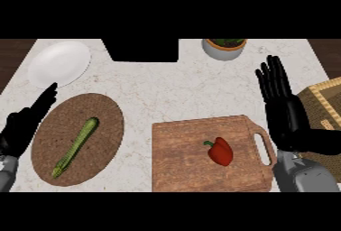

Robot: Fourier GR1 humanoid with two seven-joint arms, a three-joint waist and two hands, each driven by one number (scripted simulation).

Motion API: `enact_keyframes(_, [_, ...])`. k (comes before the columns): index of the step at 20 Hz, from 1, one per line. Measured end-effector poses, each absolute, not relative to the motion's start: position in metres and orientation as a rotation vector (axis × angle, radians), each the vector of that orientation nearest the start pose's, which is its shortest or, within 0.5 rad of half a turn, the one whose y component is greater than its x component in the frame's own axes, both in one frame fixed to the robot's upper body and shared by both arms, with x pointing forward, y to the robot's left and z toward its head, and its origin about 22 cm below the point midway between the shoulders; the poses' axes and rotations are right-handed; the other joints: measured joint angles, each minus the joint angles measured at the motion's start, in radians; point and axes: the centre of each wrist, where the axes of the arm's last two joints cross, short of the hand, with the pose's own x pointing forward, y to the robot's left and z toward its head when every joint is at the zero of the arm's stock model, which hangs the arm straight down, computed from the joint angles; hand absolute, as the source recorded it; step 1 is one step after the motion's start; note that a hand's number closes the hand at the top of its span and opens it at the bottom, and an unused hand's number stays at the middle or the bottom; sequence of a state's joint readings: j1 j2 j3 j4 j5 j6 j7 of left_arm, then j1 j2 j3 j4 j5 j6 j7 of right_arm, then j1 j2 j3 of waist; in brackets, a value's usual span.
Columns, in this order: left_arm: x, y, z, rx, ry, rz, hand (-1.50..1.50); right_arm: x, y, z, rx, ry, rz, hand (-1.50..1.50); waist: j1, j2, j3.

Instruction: Pick the bell pepper from the cutting board and place it in the basket

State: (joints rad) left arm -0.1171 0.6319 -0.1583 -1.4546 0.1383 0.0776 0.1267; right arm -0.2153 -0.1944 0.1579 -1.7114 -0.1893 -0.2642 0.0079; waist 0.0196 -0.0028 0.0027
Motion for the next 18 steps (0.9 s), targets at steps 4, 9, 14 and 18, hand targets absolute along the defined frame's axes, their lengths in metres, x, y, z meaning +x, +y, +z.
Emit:
enact_keyframes(4, [0.273, 0.324, 0.052, 0.354, -1.410, -0.374, 0.00, 0.288, -0.192, 0.078, 0.341, -1.829, 0.120, 1.50, 0.022, 0.017, 0.002])
enact_keyframes(9, [0.280, 0.302, 0.047, 0.269, -1.429, -0.326, 0.00, 0.283, -0.145, 0.089, 0.915, -1.883, 0.330, -1.50, 0.059, 0.035, 0.010])
enact_keyframes(14, [0.283, 0.291, 0.034, 0.264, -1.391, -0.251, 0.00, 0.270, -0.162, 0.067, 1.247, -1.963, 0.435, -1.50, 0.004, 0.018, 0.004])
enact_keyframes(18, [0.287, 0.289, 0.033, 0.273, -1.372, -0.216, 0.00, 0.278, -0.207, 0.076, 1.034, -2.051, 0.629, -1.50, -0.020, 0.008, 0.001])
